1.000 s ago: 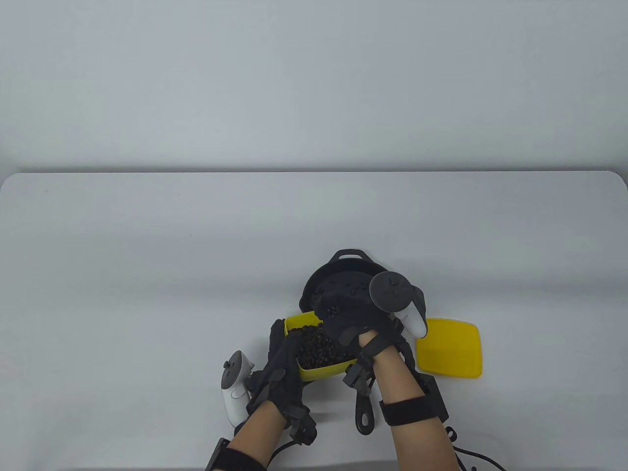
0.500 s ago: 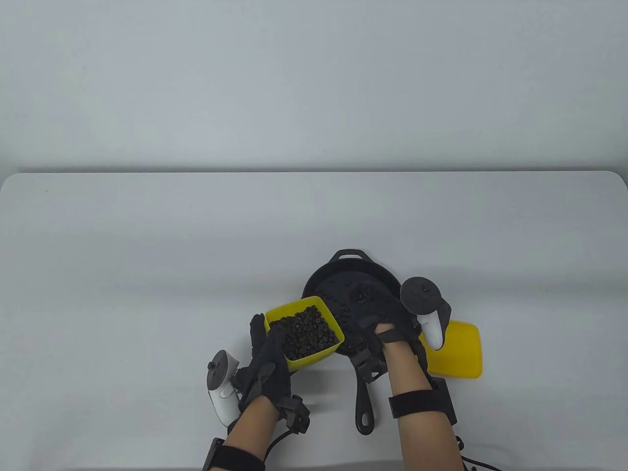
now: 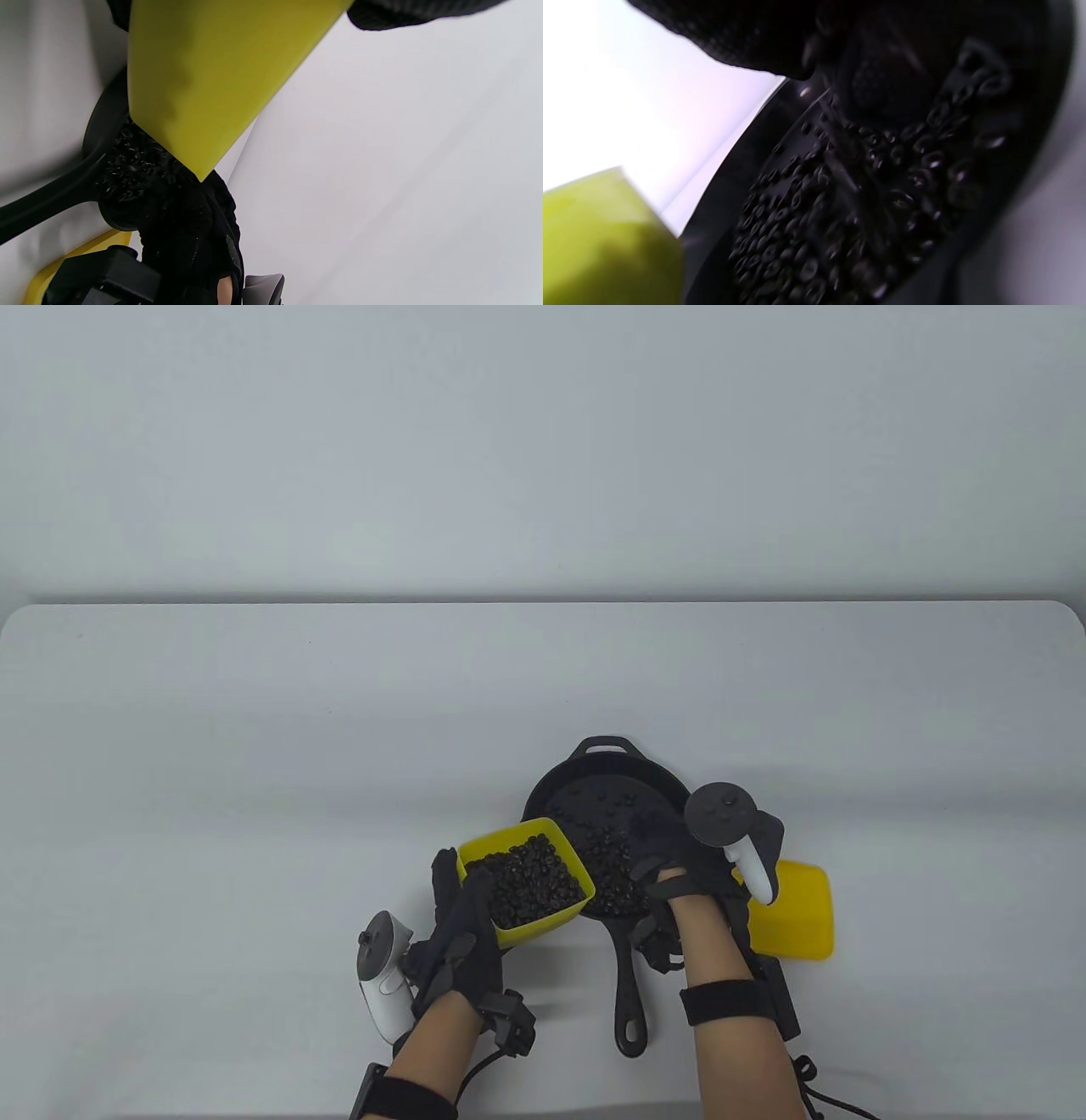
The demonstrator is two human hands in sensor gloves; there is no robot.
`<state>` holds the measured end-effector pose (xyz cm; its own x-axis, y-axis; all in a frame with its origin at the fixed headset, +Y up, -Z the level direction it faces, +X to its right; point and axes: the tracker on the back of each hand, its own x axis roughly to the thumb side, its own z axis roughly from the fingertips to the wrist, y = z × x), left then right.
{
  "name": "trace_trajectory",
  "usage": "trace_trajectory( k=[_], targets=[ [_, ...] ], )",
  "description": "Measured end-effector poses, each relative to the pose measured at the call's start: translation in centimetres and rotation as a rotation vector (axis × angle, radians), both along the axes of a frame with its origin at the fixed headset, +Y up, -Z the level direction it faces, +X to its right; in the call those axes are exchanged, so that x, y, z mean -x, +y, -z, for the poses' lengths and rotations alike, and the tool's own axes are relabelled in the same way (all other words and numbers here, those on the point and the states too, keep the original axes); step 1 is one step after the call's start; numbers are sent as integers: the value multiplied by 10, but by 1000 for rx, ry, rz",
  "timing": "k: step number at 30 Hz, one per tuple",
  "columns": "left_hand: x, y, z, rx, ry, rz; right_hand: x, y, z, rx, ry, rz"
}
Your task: Sprinkle coffee beans onto the frying pan
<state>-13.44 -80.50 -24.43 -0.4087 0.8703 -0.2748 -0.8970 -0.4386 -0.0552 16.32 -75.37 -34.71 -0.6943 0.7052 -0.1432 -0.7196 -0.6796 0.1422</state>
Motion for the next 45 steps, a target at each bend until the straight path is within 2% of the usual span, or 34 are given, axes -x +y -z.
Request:
trace_trajectory(
  k=[4, 6, 10, 13, 16, 19, 23, 26, 28, 30, 34, 37, 41, 44, 45],
  targets=[
    [0, 0, 0, -1, 1, 1, -8, 3, -3, -82, -73, 63],
    [-1, 0, 0, -2, 0, 5, -10, 5, -3, -121, -64, 122],
    [-1, 0, 0, -2, -1, 6, -5, 3, -4, -108, 57, 397],
    [0, 0, 0, -6, -1, 9, 4, 0, -6, -38, 122, 501],
    [0, 0, 0, -5, 1, 9, 11, -1, -5, 0, 204, 428],
    [0, 0, 0, -5, 1, 10, 20, 13, -6, -61, 241, 317],
    [-1, 0, 0, -4, -3, 6, 40, 49, -16, -235, 281, 190],
    [-2, 0, -1, -12, -13, 4, 61, 79, -27, -406, 384, 67],
    [-3, 2, -1, -23, -17, 0, 73, 89, -34, -476, 434, 80],
    [-4, 3, -1, -39, -21, -3, 88, 95, -39, -529, 582, 137],
    [-5, 6, -2, -73, -19, 28, 105, 93, -41, -444, 699, -2],
    [-6, 8, -2, -90, -18, 13, 111, 81, -36, -254, 755, -106],
    [-9, 9, -3, -100, -34, 33, 111, 74, -32, -181, 697, -184],
    [-12, 9, -4, -104, -29, 50, 112, 65, -30, -5, 727, -171],
    [-12, 9, -4, -108, -33, 46, 113, 62, -30, 19, 735, -153]
  ],
)
